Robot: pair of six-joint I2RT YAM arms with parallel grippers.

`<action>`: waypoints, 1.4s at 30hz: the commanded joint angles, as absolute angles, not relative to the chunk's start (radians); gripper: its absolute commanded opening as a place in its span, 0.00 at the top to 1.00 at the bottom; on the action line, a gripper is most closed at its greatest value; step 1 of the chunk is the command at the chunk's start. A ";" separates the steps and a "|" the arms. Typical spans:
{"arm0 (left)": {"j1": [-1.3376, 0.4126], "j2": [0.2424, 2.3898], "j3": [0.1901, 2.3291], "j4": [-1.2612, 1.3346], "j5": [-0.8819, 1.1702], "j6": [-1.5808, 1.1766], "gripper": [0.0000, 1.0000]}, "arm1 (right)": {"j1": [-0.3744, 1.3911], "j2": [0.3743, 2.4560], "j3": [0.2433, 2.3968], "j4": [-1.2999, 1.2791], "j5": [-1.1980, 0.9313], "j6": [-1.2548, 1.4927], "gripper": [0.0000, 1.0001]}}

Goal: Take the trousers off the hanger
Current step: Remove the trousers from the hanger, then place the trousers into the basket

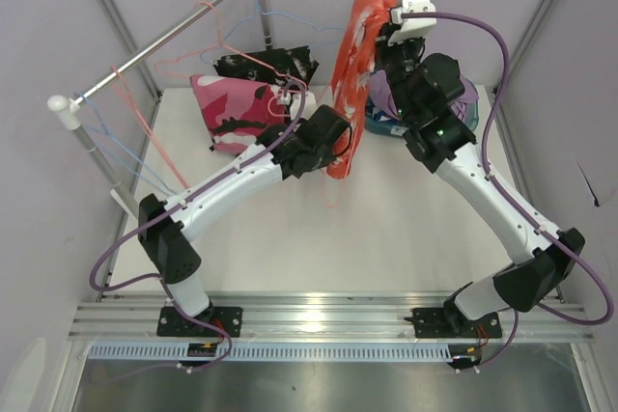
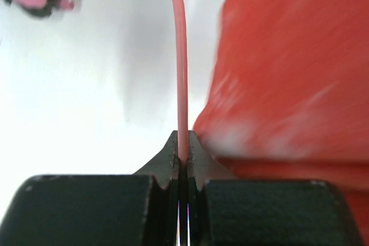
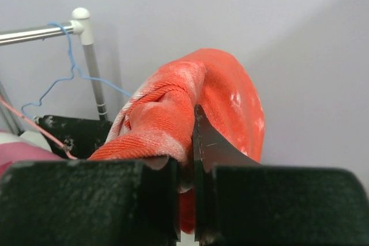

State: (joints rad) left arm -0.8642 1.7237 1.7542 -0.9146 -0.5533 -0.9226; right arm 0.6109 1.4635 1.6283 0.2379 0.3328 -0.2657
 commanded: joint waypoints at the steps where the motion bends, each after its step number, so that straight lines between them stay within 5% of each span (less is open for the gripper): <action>1: -0.862 1.700 1.726 -0.959 -0.583 -0.994 1.00 | 0.606 1.440 1.750 0.531 0.385 -0.278 1.00; 19: -0.861 1.608 1.514 -0.822 -0.583 -0.899 1.00 | 0.482 1.457 1.899 0.473 0.376 -0.290 1.00; 34: -0.861 1.419 1.362 -0.672 -0.540 -0.727 1.00 | 0.068 1.620 1.977 0.316 0.292 -0.391 1.00; 42: -0.861 1.407 1.312 -0.624 -0.543 -0.692 1.00 | 0.008 1.773 2.082 0.411 0.239 -0.581 1.00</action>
State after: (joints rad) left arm -0.8627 1.4395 1.3090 -0.6880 -0.5346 -0.7231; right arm 0.0055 1.7905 1.9942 0.1757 0.2985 -0.4732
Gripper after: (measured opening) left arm 0.042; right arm 0.068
